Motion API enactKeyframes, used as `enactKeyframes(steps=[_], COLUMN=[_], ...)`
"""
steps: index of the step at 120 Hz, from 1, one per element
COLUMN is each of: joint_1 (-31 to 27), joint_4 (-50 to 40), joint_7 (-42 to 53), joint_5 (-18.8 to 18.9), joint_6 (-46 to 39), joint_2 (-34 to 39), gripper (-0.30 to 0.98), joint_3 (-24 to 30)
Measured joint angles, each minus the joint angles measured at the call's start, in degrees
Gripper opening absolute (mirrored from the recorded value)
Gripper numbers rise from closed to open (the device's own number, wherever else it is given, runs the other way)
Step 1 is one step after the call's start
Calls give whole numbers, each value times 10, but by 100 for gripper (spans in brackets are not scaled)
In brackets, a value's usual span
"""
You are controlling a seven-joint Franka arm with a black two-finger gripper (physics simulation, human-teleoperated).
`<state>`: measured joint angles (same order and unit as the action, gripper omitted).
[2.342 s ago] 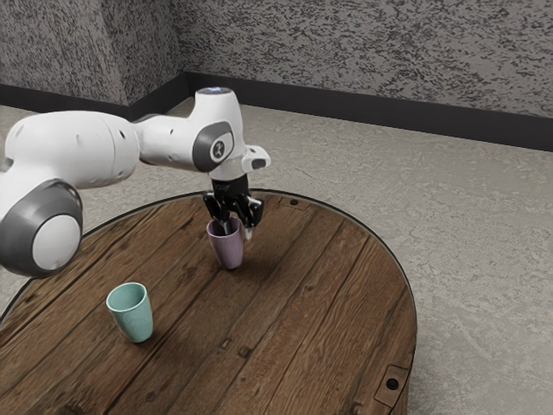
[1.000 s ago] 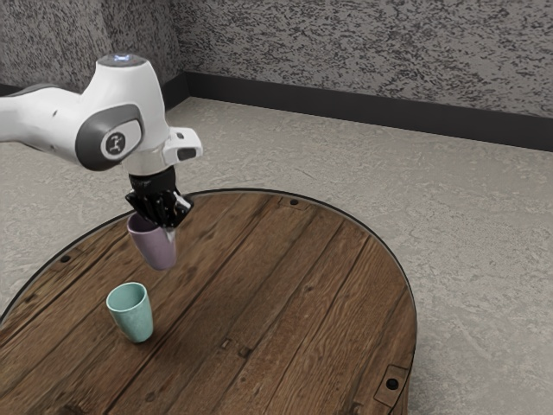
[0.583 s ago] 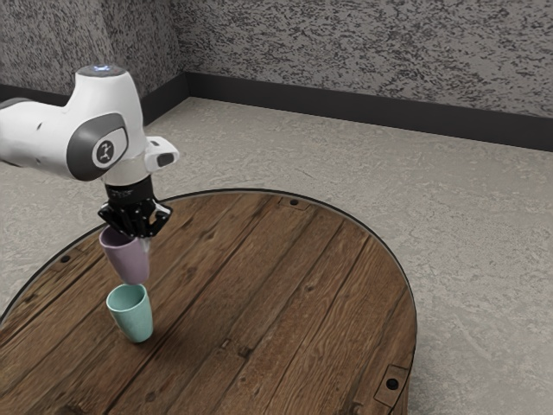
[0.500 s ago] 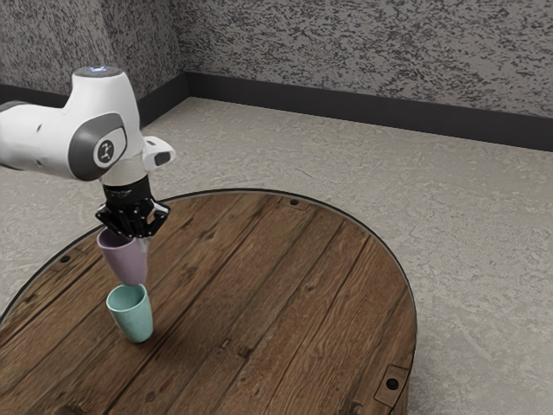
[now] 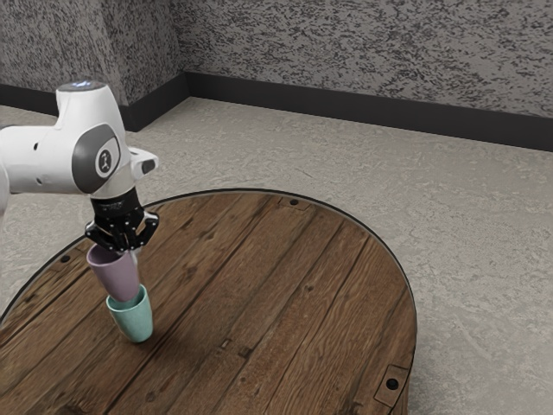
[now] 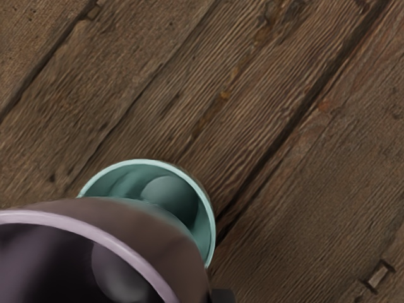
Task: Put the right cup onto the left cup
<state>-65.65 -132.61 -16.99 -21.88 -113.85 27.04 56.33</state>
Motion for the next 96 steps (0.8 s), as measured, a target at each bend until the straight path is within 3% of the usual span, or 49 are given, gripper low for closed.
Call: enactKeyframes(steps=[29, 52, 65, 78, 96], joint_1=[-41, -41, -33, 6, 115], joint_4=[0, 2, 3, 5, 15], joint_7=[-2, -3, -4, -5, -8], joint_5=[-15, -25, -30, -31, -19], joint_6=[-4, -4, -3, 0, 5], joint_2=[-7, -7, -7, -6, -30], gripper=[-9, 30, 46, 55, 62], joint_3=[33, 43, 43, 25, -52])
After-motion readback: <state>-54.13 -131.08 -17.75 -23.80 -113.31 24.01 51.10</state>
